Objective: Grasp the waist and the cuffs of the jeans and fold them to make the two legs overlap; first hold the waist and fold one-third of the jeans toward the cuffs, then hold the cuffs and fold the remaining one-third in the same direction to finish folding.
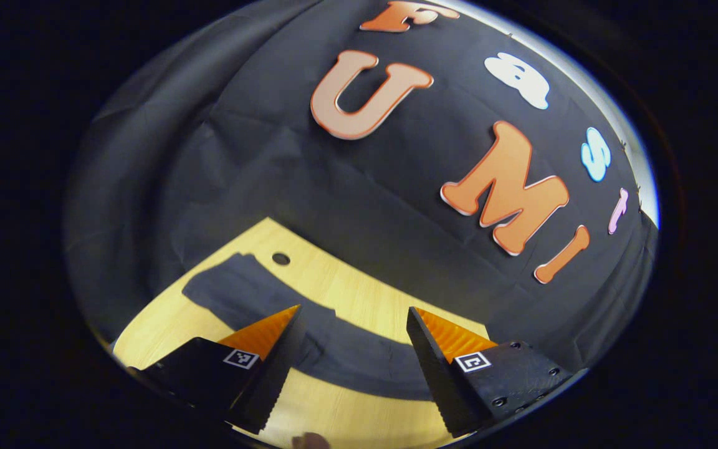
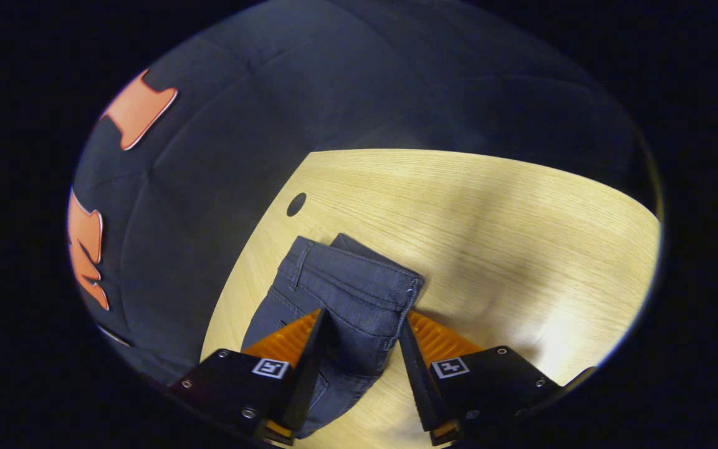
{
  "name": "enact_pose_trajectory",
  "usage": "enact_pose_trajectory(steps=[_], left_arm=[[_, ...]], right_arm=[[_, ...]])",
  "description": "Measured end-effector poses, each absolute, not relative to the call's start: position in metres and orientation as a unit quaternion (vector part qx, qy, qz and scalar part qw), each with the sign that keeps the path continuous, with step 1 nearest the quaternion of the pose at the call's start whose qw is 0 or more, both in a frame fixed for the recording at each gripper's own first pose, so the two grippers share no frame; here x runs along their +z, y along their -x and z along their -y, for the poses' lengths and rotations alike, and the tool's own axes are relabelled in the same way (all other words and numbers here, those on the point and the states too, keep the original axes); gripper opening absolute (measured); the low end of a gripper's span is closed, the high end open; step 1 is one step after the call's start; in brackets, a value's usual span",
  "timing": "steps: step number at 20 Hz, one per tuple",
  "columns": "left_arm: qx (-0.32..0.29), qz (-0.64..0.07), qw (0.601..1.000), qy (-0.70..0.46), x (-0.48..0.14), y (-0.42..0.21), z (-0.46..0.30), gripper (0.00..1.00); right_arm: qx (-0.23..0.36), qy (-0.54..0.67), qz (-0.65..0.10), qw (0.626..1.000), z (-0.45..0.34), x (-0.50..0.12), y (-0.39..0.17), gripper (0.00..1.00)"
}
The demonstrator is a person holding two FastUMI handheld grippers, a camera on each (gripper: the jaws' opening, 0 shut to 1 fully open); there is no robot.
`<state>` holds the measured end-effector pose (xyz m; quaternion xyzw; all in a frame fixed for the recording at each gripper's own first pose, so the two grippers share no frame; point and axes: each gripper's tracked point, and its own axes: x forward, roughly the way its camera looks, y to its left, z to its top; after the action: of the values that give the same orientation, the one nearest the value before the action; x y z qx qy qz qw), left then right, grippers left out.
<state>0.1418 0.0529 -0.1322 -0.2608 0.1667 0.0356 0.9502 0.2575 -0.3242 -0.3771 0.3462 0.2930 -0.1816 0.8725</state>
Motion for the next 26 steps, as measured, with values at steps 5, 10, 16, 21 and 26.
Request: enact_pose_trajectory(steps=[5, 10, 16, 21, 26], left_arm=[[0.056, -0.164, 0.961, 0.216, -0.137, -0.134, -0.067, 0.98], [0.052, -0.139, 0.951, 0.272, -0.129, -0.121, -0.103, 0.98], [0.064, -0.132, 0.945, 0.293, -0.145, -0.106, -0.162, 0.98], [0.052, -0.152, 0.949, 0.272, -0.159, -0.095, -0.197, 0.97], [0.052, -0.163, 0.934, 0.315, -0.173, -0.084, -0.230, 0.97]], right_arm=[[-0.185, -0.384, -0.275, 0.862, 0.313, -0.362, -0.263, 0.17], [-0.138, -0.323, -0.227, 0.908, 0.274, -0.280, -0.268, 0.16], [-0.035, -0.250, -0.175, 0.952, 0.154, -0.175, -0.276, 0.16], [0.054, -0.176, -0.177, 0.967, 0.014, -0.152, -0.278, 0.16], [0.116, -0.095, -0.240, 0.959, -0.119, -0.212, -0.298, 0.16]])
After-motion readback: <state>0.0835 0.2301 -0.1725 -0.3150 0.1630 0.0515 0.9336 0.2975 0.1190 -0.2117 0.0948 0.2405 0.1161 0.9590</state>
